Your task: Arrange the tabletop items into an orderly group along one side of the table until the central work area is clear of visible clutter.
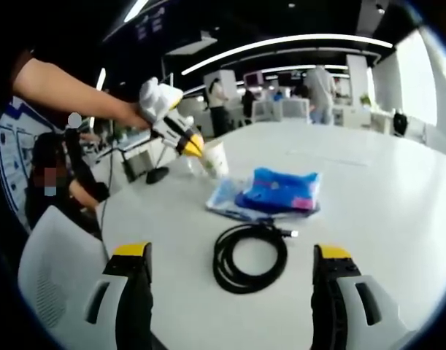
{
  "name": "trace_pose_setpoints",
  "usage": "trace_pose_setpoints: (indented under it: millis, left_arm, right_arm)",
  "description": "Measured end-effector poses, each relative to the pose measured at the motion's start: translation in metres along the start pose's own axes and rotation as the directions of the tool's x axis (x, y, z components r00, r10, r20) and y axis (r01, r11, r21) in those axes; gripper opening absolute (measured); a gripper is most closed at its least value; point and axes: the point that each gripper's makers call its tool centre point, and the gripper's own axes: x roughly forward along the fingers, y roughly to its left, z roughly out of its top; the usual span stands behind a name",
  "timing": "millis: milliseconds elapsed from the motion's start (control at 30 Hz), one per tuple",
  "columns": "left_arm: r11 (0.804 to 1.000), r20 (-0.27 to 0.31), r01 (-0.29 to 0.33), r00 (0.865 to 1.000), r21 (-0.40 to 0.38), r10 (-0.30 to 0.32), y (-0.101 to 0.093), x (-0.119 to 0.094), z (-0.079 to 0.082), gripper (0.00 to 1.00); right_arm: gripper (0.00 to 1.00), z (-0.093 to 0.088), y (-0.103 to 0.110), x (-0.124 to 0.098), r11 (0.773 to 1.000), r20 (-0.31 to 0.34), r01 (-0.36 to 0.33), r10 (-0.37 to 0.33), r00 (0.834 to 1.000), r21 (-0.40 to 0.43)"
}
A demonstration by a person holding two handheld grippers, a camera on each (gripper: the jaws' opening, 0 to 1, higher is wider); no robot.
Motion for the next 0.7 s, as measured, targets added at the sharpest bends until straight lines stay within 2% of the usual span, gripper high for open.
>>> trace_pose_setpoints:
  millis: [333,700]
  left_arm:
    - [1.0,-0.059,0.013,0.998,0.008,-0.012,-0.0008,0.0053,-0.0108,0.0]
    - [1.0,-0.058,-0.005,0.998,0.011,0.005,0.0049,0.01,-0.0077,0.01]
  right_arm:
    - [0.89,-0.0022,-0.004,-0.0023,1.0,0.001,0.011,-0.011,1.0,0.015]
    - [0.89,-0.0029,-0.0085,-0.0042,0.999,0.005,0.023,-0.023,1.0,0.03]
